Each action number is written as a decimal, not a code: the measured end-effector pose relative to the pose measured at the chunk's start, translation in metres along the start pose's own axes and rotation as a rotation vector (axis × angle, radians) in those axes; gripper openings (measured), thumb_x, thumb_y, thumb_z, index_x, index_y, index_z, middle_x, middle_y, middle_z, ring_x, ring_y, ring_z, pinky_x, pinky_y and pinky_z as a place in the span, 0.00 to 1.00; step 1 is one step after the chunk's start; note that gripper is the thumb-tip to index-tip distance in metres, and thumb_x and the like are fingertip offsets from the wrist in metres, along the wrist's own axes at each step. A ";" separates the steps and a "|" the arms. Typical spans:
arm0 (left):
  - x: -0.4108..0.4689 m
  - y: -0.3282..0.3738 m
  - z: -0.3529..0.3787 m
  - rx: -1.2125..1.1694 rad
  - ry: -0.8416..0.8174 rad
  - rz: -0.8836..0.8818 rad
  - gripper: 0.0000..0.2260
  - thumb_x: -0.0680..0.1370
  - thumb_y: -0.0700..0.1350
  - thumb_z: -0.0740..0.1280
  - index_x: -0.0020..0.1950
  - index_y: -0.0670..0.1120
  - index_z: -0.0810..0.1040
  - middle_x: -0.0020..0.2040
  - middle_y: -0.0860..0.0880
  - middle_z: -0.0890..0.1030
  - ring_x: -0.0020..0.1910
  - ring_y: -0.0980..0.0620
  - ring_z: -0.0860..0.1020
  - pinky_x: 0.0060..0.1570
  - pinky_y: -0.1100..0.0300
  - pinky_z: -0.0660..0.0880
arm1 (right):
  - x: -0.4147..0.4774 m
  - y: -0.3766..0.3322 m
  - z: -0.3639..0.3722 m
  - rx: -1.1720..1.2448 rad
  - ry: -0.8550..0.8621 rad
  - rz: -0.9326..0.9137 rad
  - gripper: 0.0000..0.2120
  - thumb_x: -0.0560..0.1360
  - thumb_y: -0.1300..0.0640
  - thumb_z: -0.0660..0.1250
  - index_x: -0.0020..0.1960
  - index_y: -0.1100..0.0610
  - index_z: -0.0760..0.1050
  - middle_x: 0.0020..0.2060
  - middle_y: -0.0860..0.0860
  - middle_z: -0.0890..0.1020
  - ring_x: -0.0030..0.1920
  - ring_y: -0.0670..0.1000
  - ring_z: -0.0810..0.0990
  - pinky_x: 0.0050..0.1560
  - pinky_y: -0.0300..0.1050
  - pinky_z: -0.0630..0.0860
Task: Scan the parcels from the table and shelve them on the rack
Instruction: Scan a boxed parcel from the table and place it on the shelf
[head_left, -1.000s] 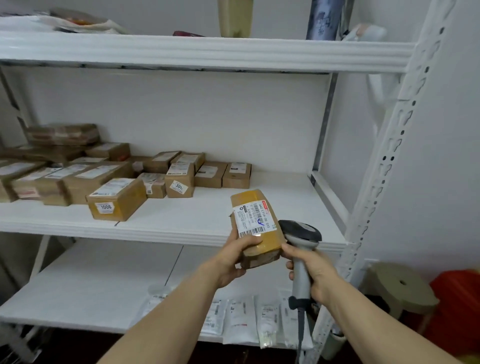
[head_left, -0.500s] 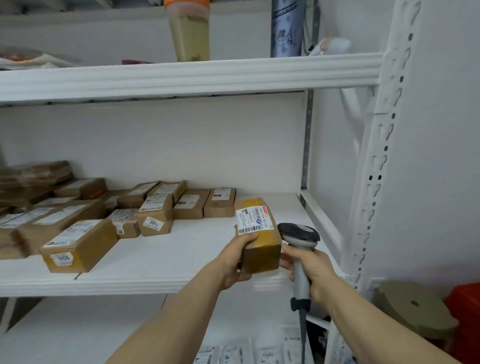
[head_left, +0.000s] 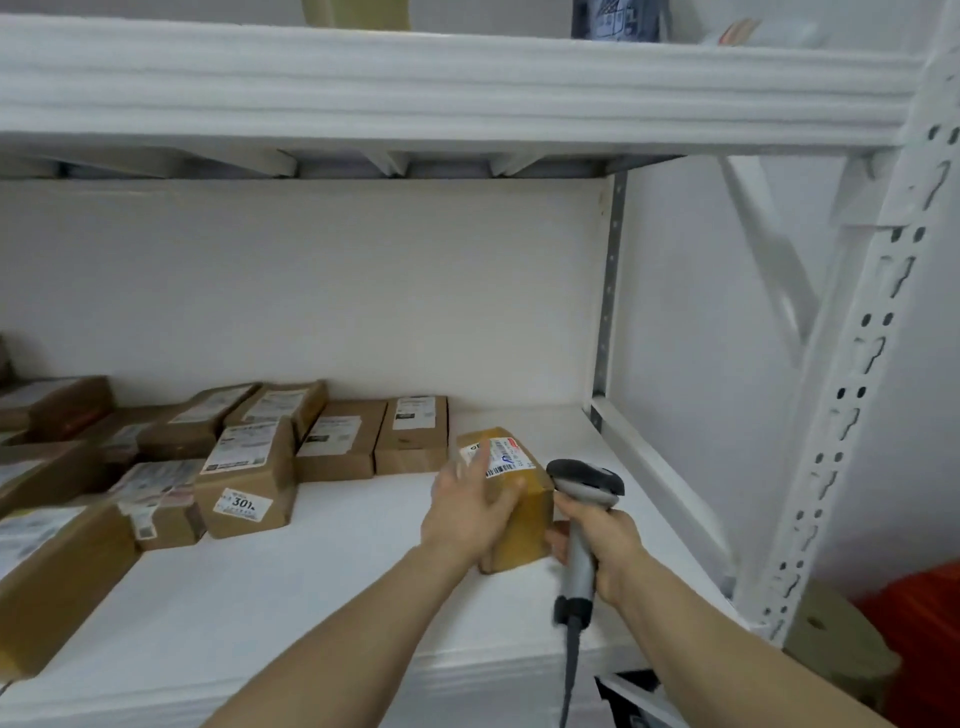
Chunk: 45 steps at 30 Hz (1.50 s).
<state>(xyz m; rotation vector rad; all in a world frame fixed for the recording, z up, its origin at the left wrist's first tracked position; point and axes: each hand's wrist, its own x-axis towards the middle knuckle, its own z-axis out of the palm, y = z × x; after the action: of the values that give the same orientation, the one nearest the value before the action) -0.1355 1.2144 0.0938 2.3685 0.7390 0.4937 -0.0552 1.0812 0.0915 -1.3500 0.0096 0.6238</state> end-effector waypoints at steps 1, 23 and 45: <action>0.005 -0.003 -0.002 0.188 0.026 0.169 0.30 0.75 0.66 0.60 0.75 0.61 0.57 0.75 0.48 0.59 0.74 0.47 0.59 0.65 0.48 0.69 | 0.005 -0.001 0.005 0.010 0.006 -0.002 0.13 0.73 0.60 0.73 0.53 0.65 0.75 0.40 0.61 0.83 0.37 0.58 0.83 0.41 0.51 0.81; 0.135 0.030 0.034 0.652 -0.143 0.535 0.28 0.79 0.44 0.61 0.77 0.48 0.55 0.71 0.40 0.62 0.71 0.40 0.60 0.56 0.45 0.73 | 0.084 -0.027 0.026 0.165 0.159 -0.039 0.12 0.73 0.61 0.72 0.50 0.67 0.74 0.32 0.64 0.82 0.28 0.57 0.81 0.28 0.47 0.81; 0.198 -0.014 0.024 0.844 -0.209 0.192 0.23 0.78 0.40 0.62 0.73 0.40 0.61 0.69 0.41 0.64 0.66 0.43 0.68 0.53 0.53 0.75 | 0.073 -0.027 0.019 0.130 0.125 -0.002 0.12 0.74 0.58 0.72 0.48 0.66 0.74 0.36 0.63 0.82 0.30 0.56 0.82 0.33 0.47 0.82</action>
<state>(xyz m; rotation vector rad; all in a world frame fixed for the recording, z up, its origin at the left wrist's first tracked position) 0.0247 1.3346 0.0997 3.2281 0.7093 -0.0266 0.0111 1.1264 0.0947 -1.2609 0.1477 0.5270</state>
